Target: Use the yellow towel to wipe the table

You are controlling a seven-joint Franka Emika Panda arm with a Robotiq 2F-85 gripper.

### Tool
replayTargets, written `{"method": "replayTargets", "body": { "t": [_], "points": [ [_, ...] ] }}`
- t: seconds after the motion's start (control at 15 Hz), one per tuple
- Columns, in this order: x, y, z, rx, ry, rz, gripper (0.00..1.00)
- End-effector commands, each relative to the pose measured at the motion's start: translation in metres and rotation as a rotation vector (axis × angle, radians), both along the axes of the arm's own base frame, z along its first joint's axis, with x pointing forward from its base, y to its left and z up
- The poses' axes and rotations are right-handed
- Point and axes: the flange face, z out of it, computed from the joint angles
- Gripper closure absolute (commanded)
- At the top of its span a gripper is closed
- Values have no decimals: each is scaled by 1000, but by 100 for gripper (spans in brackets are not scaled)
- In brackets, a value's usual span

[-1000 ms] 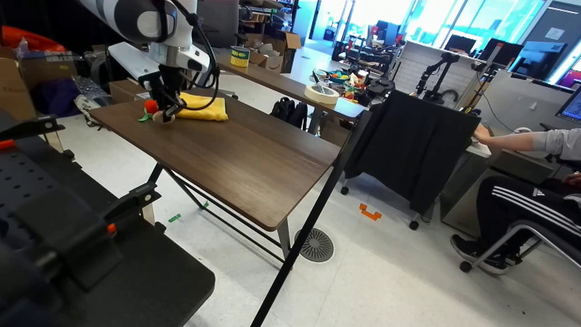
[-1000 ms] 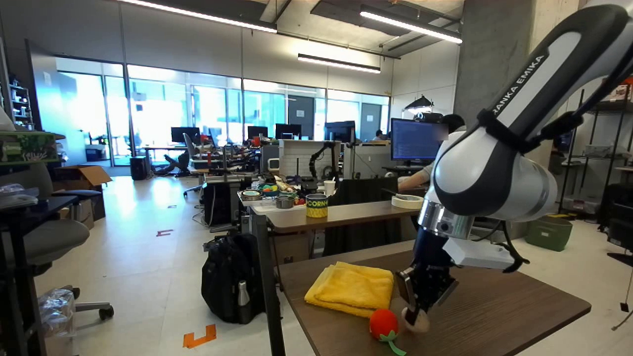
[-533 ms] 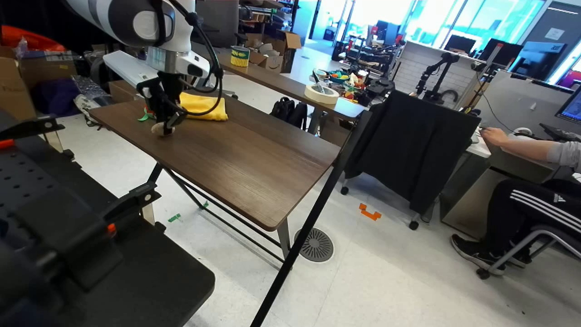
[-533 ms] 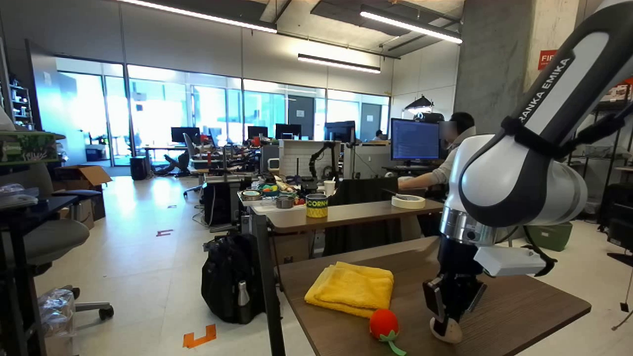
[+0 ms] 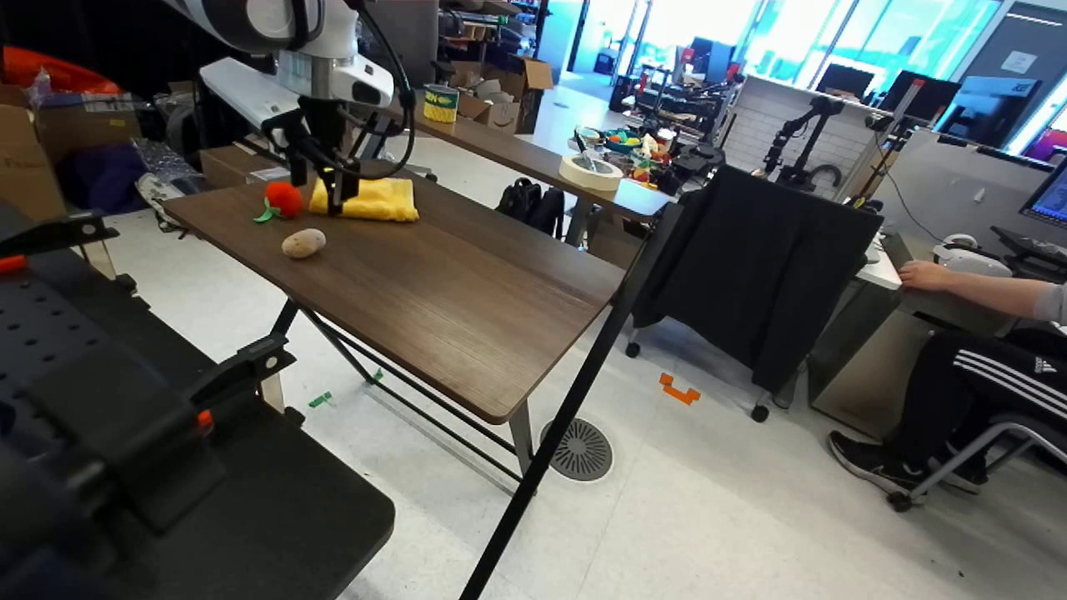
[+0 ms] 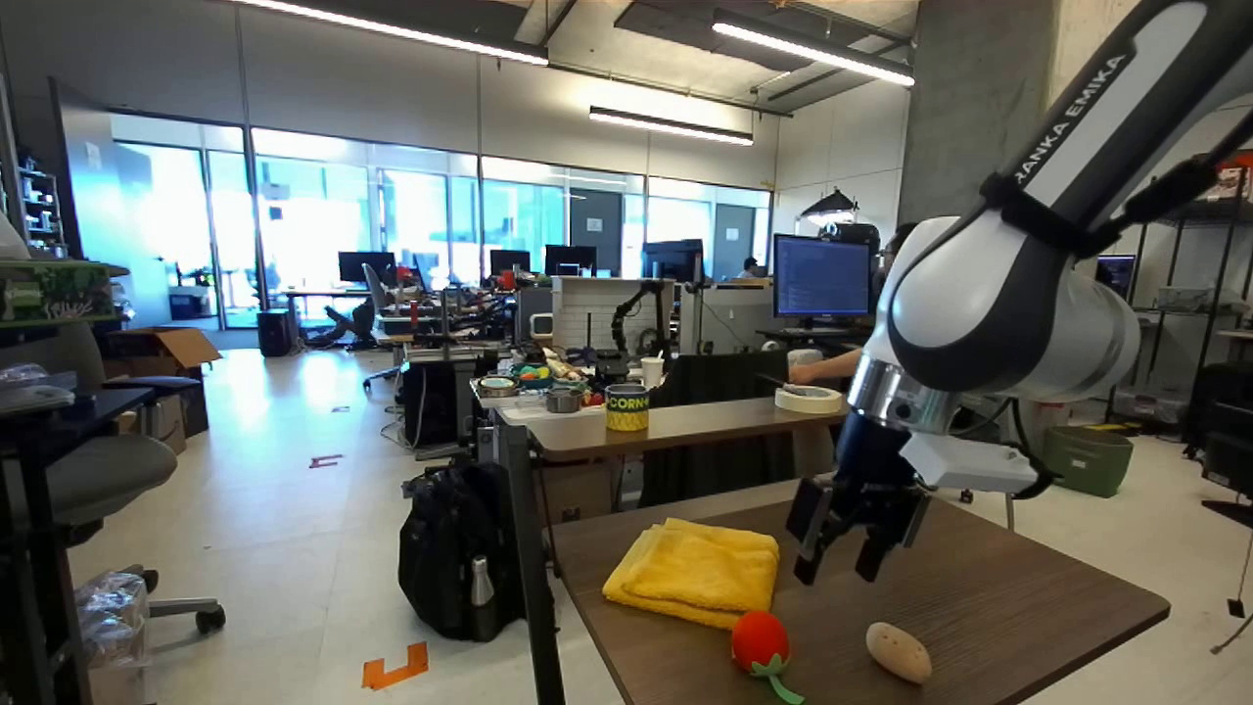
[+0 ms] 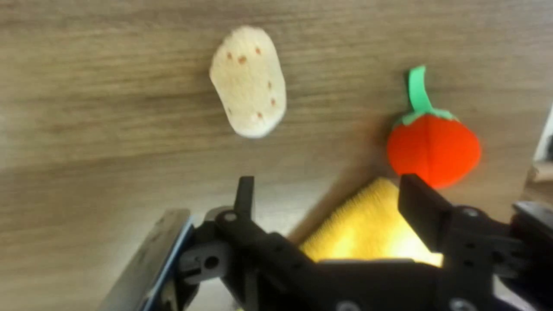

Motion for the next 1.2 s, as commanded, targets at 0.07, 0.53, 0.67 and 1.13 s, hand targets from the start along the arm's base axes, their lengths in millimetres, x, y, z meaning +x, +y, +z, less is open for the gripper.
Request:
{"method": "replayTargets", "body": {
  "t": [0.07, 0.53, 0.67, 1.13],
  "points": [
    [62, 12, 30, 69, -135, -123, 0],
    [129, 30, -11, -12, -111, -255, 0],
    [134, 39, -34, -26, -70, -279, 0],
    [132, 51, -60, -13, -29, -288, 0]
  ]
}}
